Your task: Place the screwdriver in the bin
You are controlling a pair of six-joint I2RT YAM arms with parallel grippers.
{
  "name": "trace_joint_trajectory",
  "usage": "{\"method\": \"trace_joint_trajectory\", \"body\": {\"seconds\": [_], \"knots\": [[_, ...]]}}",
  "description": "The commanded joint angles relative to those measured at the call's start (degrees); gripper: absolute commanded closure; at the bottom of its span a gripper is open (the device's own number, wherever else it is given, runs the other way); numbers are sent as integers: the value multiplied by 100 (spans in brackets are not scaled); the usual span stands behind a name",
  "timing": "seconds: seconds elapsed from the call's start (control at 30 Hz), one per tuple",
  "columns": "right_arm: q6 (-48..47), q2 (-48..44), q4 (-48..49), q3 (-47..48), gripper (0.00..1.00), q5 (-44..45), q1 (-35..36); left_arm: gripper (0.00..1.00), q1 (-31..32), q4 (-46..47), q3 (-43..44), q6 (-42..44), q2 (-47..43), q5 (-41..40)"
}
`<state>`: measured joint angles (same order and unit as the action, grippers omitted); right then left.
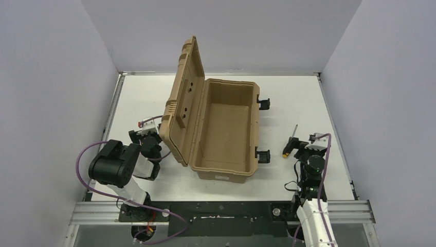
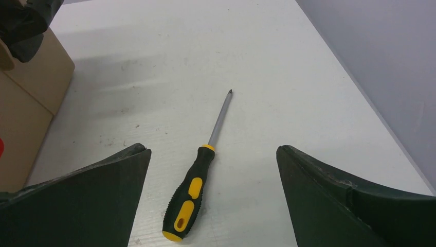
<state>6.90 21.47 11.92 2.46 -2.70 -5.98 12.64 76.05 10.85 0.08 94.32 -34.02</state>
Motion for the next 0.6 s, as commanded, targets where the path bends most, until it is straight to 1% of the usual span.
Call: {"method": "trace_joint_trajectory", "body": {"seconds": [0.0,0.13,0.2,0.27,0.33,0.43,0.57], "knots": [[142,7,453,-20,0,249,-13,3,-31,225,28,-40,-63,22],[621,334,282,363,0,859,-9,3,-41,252,22,-34,-46,27],[1189,664,-130,822,0,1316,-17,3,-41,261,31,-34,-35,22],[1325,1145,-611,1472,0,1324,-25,3,-42,274,45,-35,-20,20],[1276,1785,-1044,2087,0,1026,-26,3,-36,316,41,-39,-3,22],[1352,3124,-2078,3164,0,643,-26,3,-48,341,34,-34,7,17],[1587,4640,-3467,4462,0,642,-26,3,-42,284,33,-38,-22,17]]}}
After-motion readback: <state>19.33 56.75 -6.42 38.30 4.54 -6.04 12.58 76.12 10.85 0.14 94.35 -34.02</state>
